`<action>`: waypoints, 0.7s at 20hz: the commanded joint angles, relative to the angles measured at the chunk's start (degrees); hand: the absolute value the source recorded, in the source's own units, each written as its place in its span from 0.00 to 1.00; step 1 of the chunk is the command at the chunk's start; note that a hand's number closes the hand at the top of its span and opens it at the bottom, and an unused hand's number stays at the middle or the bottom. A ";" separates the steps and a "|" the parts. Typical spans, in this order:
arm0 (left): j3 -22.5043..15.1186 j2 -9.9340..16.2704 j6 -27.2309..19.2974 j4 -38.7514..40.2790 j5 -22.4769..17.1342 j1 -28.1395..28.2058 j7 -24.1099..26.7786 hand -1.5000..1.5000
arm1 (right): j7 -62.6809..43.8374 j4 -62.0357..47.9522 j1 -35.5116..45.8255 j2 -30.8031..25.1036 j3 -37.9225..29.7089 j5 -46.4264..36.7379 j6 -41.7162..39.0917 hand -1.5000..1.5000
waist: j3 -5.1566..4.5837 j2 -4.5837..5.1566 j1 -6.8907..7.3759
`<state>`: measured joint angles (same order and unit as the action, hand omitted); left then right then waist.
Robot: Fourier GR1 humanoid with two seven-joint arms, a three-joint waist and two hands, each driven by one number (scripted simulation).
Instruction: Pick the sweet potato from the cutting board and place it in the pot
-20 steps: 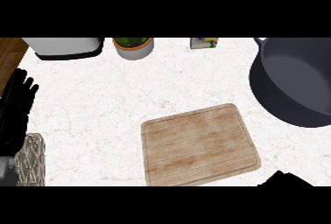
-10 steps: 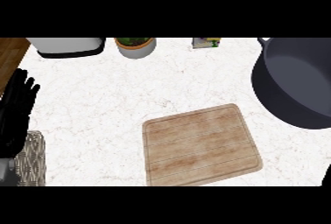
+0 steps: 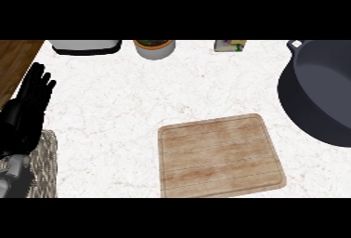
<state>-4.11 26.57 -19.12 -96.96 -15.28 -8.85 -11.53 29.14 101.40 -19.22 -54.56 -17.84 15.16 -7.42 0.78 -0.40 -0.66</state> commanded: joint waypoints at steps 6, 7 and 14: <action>-2.27 -4.62 -0.09 5.36 1.49 -5.20 0.17 0.50 | 1.62 -23.19 17.66 0.90 5.46 -4.97 -3.66 1.00 | -0.70 0.93 1.82; -1.39 -3.64 0.77 2.36 0.18 -2.73 -0.61 0.50 | -0.72 -25.44 20.05 0.37 3.72 0.52 -7.70 1.00 | -0.72 0.75 2.04; -1.28 -3.19 2.19 3.57 -0.93 -4.08 1.05 0.50 | 3.81 -32.45 27.53 2.90 8.40 -22.22 15.16 1.00 | -0.67 1.42 4.10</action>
<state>-5.11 25.76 -17.29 -94.42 -15.09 -12.50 -11.28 31.60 73.92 3.92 -52.80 -11.88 2.40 -1.51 0.80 0.27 2.44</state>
